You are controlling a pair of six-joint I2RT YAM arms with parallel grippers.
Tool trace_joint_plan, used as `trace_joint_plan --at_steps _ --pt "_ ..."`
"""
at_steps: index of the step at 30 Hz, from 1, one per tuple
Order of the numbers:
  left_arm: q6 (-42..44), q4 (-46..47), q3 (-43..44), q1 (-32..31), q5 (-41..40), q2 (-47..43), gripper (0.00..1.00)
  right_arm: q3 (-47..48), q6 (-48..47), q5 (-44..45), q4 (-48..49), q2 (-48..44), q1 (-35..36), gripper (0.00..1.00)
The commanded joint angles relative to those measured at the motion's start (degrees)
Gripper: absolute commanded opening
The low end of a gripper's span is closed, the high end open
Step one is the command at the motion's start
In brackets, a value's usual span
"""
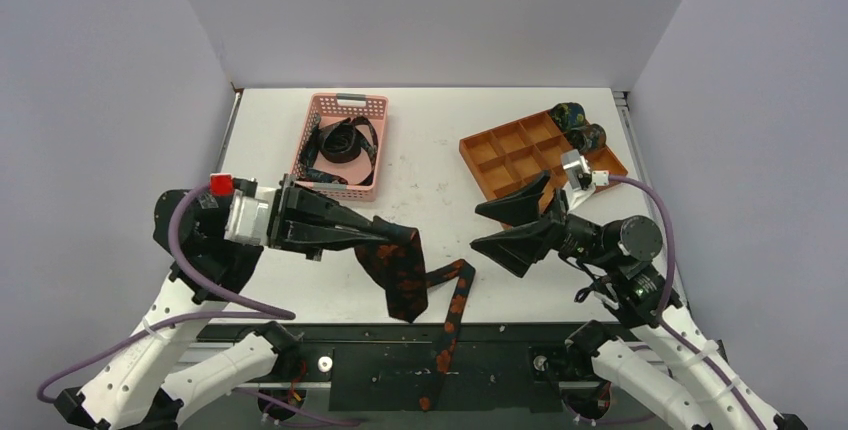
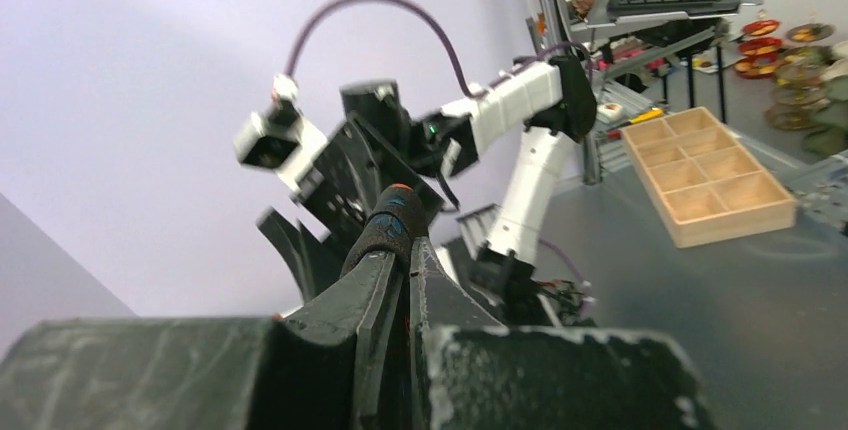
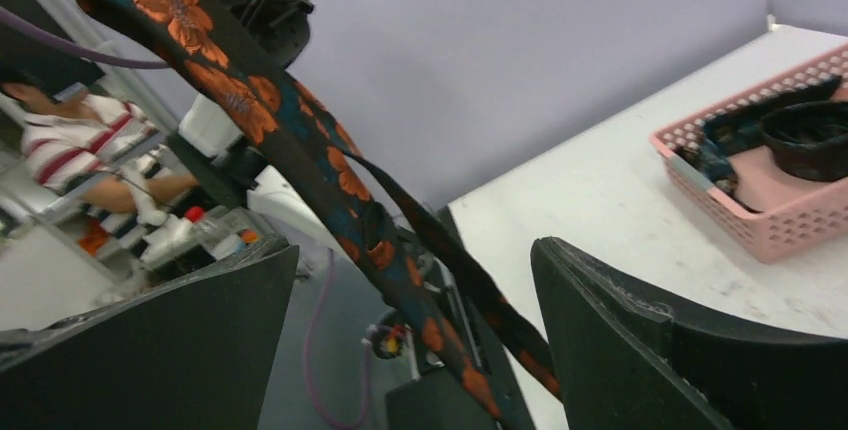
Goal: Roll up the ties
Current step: Flatten out the tie at the center of the board.
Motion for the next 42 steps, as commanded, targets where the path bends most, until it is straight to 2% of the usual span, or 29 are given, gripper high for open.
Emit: trace_joint_plan --at_steps 1,3,5,7,10,14,19,24,29,32,35,38,42 --pt "4.0 6.0 7.1 0.5 0.6 5.1 0.0 -5.0 17.2 -3.1 23.2 1.8 0.5 0.9" --pt "8.9 4.2 10.3 0.6 0.1 7.1 0.0 -8.4 25.6 0.0 31.9 3.2 0.5 0.9" --pt "16.6 0.0 13.1 0.7 -3.9 8.6 0.0 -11.6 34.5 3.7 41.9 5.3 0.5 0.9" --pt "21.6 0.1 14.1 0.8 -7.9 10.1 0.0 -14.0 42.9 6.7 50.4 7.9 0.5 0.9" --pt "22.2 4.9 14.0 0.9 -9.6 12.4 0.0 -15.4 50.1 10.5 55.8 10.8 0.7 0.9" --pt "22.4 11.3 12.9 0.9 -8.4 15.3 0.0 -14.2 55.2 13.9 57.8 14.1 1.7 0.9" --pt "29.8 11.0 11.8 2.5 -13.1 17.9 0.0 -12.8 56.4 15.7 56.3 15.1 3.9 0.9" --pt "28.5 15.0 13.9 4.6 -8.7 23.1 0.0 -12.4 56.3 16.8 53.9 14.5 4.5 0.9" --pt "27.1 17.9 16.3 5.1 -7.6 26.3 0.0 -9.5 56.2 16.4 52.5 14.9 2.9 0.9" --pt "20.5 23.5 16.0 4.9 -4.2 26.8 0.0 -8.7 55.4 17.7 49.2 16.1 1.3 0.9" --pt "13.8 31.2 13.0 3.5 -0.1 25.9 0.0 -10.7 60.2 19.5 53.8 19.7 -1.1 0.9" --pt "14.6 29.8 10.0 2.0 1.4 23.5 0.0 -11.2 64.5 20.0 58.2 23.7 -2.4 0.9" --pt "20.0 22.4 8.7 -0.4 2.8 21.1 0.0 -8.8 65.3 20.2 59.0 26.7 -2.4 0.9"
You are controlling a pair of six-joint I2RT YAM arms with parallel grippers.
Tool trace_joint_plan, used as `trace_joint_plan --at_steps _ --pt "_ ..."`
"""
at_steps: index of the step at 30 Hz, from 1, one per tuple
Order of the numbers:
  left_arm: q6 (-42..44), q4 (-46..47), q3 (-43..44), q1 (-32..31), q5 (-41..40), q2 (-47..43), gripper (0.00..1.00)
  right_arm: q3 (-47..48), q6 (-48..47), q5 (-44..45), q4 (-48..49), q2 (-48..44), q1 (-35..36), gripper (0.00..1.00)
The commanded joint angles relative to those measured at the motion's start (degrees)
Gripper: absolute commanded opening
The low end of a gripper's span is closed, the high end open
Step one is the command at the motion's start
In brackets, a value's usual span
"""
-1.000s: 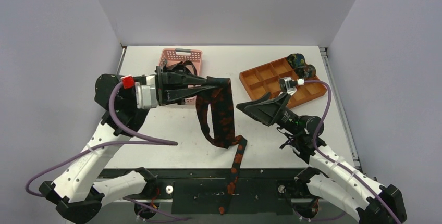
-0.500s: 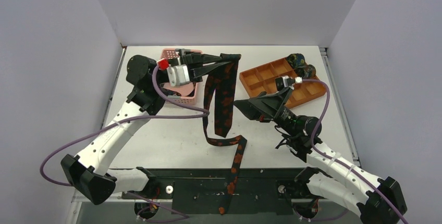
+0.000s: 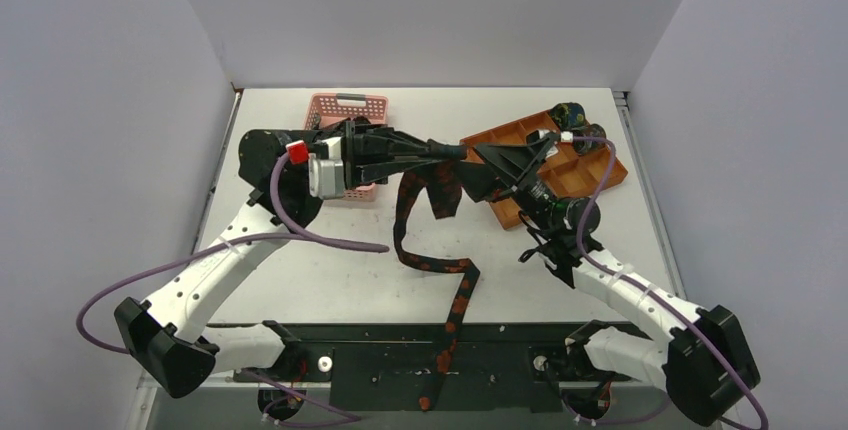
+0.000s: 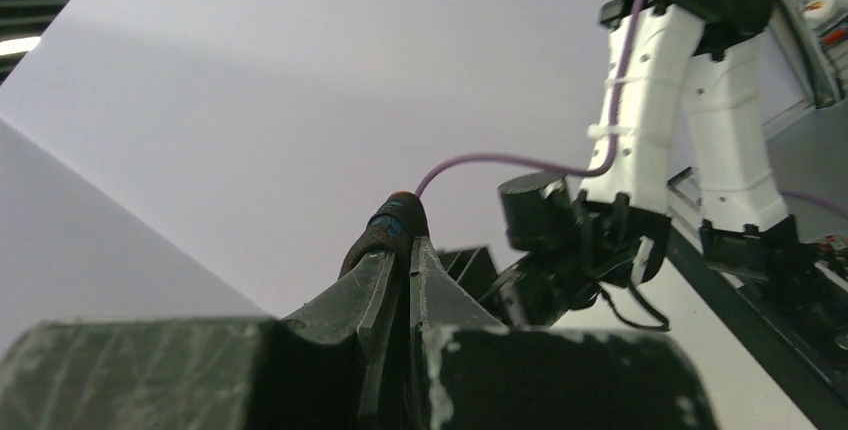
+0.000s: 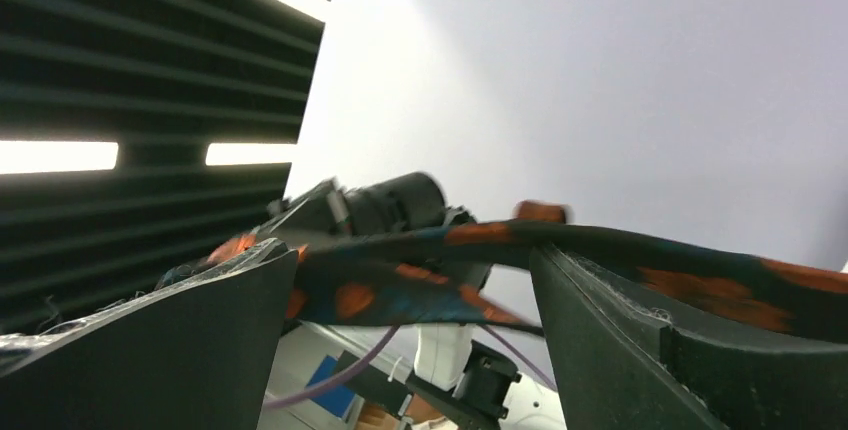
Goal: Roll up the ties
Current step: Flatten out the tie at the center of the board.
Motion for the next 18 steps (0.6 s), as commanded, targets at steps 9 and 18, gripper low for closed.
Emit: trace_joint_plan --at_steps 9,18 --pt "9.6 -10.4 0.6 -4.4 4.5 -3.3 0.0 3.0 5.4 -2.5 4.2 4.9 1.3 0.9" --pt "5.3 -6.9 3.7 3.6 5.2 1.3 0.0 -1.7 3.7 -6.0 -7.4 -9.4 -6.7 0.9"
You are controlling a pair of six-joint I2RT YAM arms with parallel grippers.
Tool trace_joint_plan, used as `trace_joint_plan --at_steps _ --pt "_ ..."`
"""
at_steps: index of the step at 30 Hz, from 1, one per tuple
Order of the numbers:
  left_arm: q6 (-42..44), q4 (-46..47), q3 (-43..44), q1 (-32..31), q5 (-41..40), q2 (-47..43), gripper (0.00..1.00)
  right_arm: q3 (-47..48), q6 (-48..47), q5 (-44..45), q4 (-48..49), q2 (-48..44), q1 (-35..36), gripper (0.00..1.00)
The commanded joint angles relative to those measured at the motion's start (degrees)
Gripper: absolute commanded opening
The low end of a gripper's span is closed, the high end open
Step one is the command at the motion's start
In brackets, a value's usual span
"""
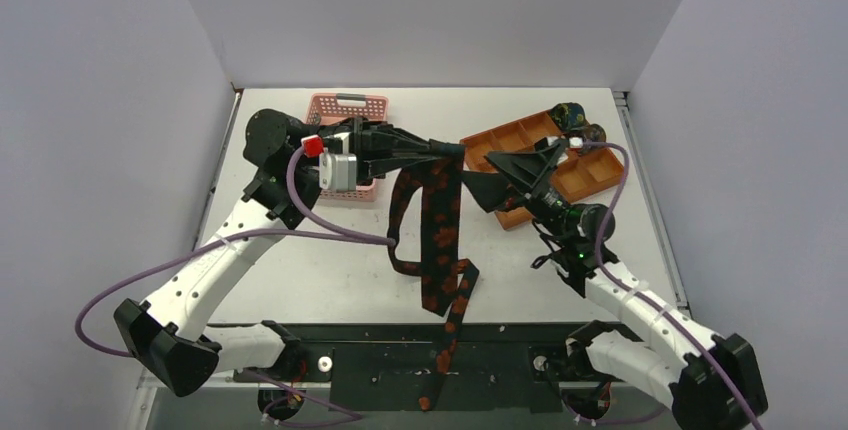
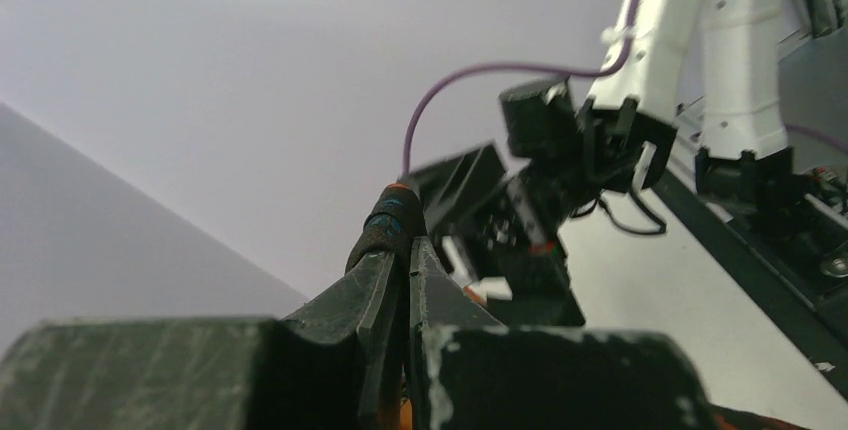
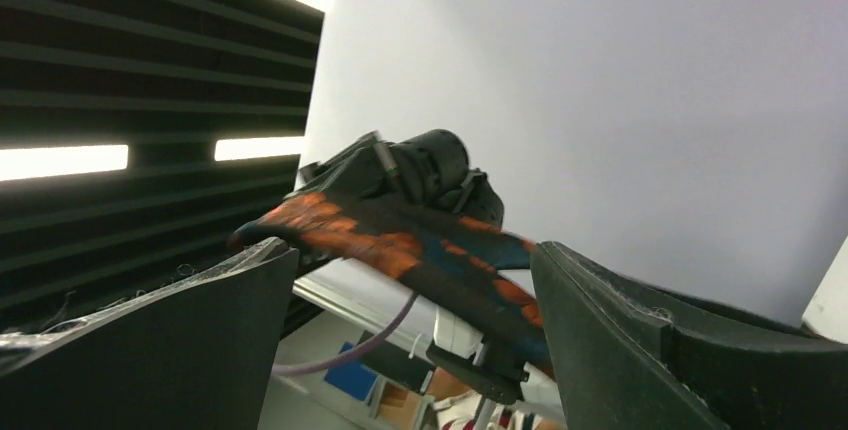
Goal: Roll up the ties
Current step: Flatten out the tie at the center of the board.
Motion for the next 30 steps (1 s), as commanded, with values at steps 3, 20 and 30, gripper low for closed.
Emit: trace_joint_plan --at_steps 3,20,30 --pt "-9.7 13.7 2.8 4.3 1.4 4.5 0.0 1.1 -1.8 -3.4 -3.5 -7.6 -6.0 0.9" --pt "-23.2 29.8 7.1 1.8 3.3 13.0 0.0 10.4 -1.8 -4.9 -0.6 3.8 -3.6 0.9" --pt "-23.3 29.7 7.6 -2.4 6.2 14.5 0.0 10.4 1.8 -2.5 4.6 7.1 -3.4 0.9"
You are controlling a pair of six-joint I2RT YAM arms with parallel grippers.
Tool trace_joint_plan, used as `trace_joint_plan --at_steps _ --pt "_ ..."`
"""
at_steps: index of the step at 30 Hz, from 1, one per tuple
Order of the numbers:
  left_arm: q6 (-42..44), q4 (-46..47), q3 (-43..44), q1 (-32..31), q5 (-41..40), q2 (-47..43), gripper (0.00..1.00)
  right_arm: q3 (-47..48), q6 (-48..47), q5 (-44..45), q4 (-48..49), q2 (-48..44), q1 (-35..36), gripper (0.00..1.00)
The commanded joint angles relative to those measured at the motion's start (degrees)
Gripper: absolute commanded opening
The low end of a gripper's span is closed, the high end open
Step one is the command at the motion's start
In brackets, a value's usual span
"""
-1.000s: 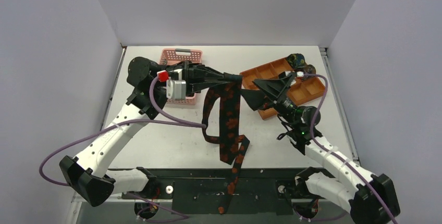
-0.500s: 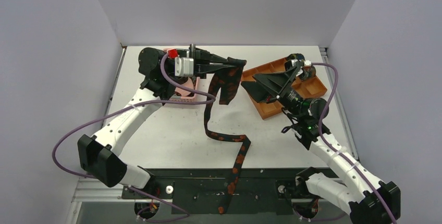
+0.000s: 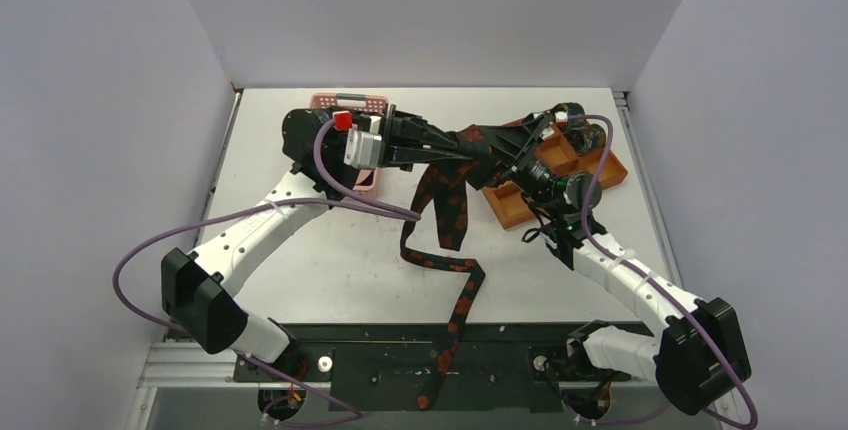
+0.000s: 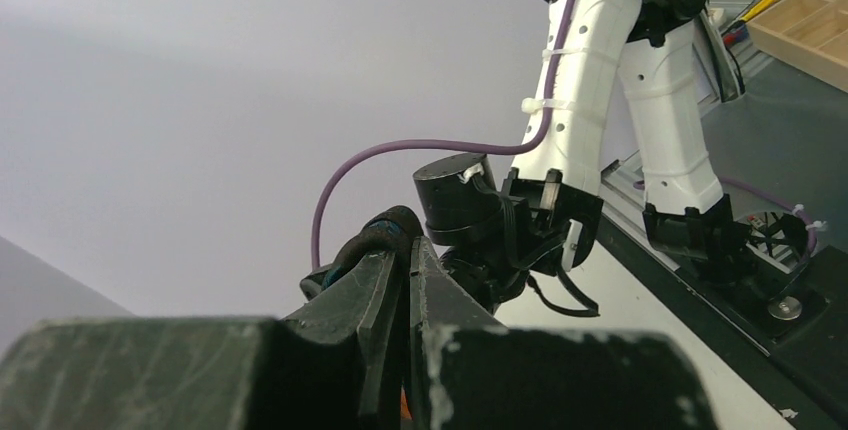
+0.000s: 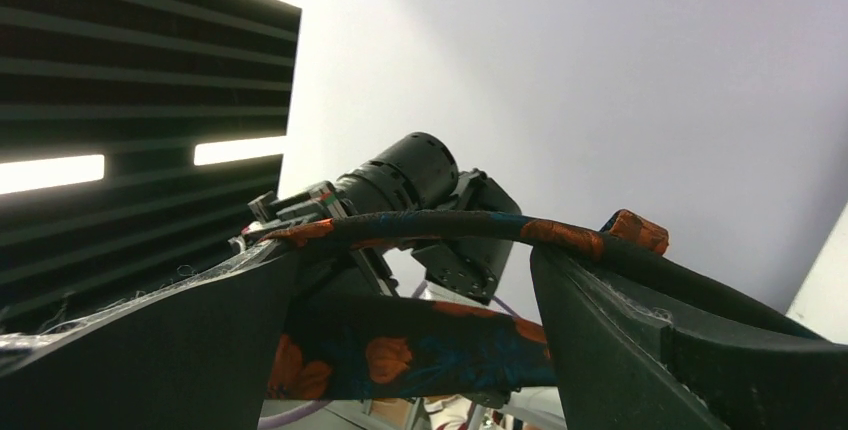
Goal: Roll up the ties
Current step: Flatten out the tie at the center of the board.
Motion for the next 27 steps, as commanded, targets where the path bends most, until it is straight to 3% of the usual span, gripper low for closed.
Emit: trace_joint_plan --at_steps 1,14,27 --pt "-1.2 3.1 2.7 -1.4 2.2 1.0 0.0 0.4 3.6 2.6 10.1 -0.8 0.2 0.9" --pt "-4.2 6.9 0.6 2.9 1.7 3.1 0.0 -2.4 4.3 3.5 10.0 -6.0 -1.2 0.9" --pt "-6.6 6.9 4.8 -0.7 6.9 6.8 0.0 -2.8 5.5 4.0 11.1 -4.2 -0.2 0.9"
